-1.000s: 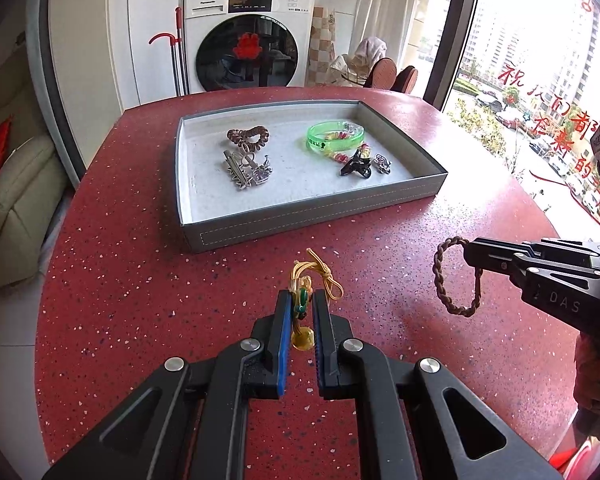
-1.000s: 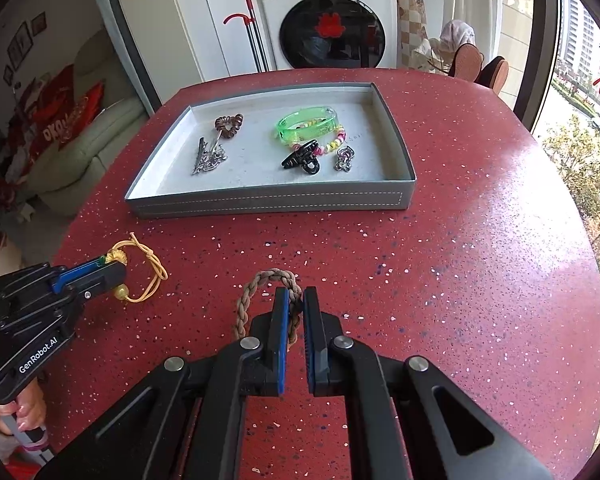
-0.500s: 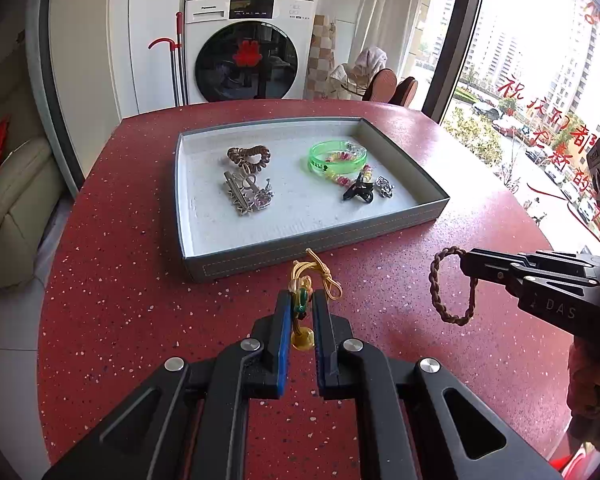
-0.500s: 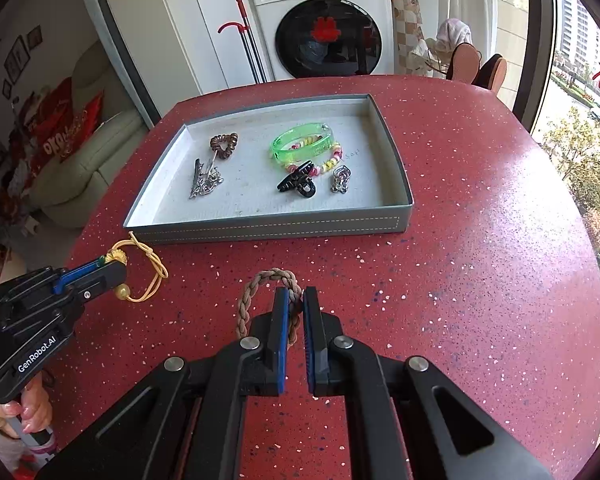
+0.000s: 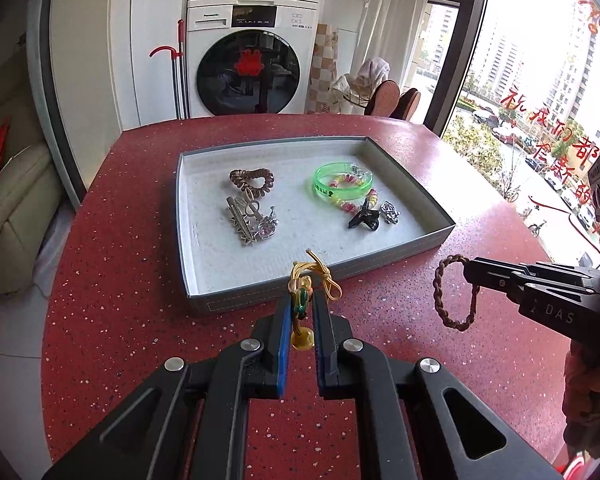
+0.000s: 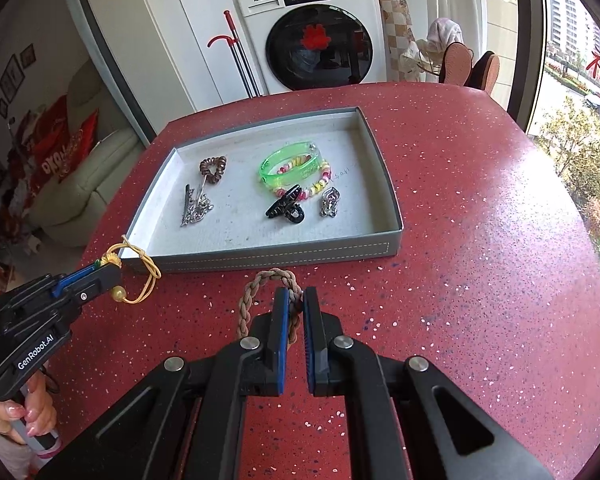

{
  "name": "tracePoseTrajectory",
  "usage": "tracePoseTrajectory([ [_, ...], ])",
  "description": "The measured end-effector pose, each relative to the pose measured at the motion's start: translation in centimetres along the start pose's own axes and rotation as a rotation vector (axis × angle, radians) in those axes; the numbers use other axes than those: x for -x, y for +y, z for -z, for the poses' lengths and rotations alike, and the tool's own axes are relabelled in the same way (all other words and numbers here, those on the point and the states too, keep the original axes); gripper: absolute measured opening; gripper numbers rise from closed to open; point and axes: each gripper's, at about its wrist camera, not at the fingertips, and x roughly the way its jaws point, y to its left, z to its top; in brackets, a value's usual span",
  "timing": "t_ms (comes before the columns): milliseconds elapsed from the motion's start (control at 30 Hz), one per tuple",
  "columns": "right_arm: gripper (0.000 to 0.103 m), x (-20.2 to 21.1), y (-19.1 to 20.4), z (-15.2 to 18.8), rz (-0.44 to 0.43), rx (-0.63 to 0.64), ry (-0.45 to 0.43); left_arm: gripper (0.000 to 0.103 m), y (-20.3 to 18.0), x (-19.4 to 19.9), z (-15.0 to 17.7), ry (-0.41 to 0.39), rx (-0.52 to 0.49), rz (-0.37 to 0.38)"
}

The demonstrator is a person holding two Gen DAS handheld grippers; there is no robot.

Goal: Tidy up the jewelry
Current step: 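Carry the yellow cord bracelet and braided bracelet into the gray tray and open both tools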

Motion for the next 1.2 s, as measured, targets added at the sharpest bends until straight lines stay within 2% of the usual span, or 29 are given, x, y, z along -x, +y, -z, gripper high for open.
tracePoseTrajectory([
  [267,0.008,0.3,-0.6,-2.9,-0.006,-0.024,-0.046,0.028,1.6,-0.8,-2.4,-0.023,0.037,-0.017],
  [500,0.008,-1.3,-1.1,-5.2,-0.032,-0.074,-0.048,0.028,2.7,-2.3,-4.5,-0.028,0.082,-0.034],
  [800,0.008,-5.1,-2.1,-7.1,-0.001,-0.117,-0.034,0.028,3.0,-5.9,-5.2,0.030,0.083,-0.068],
  [1200,0.008,-10.2,-2.6,-8.1,0.021,-0.117,0.040,0.028,2.9,-9.9,-5.3,0.085,0.059,-0.116],
])
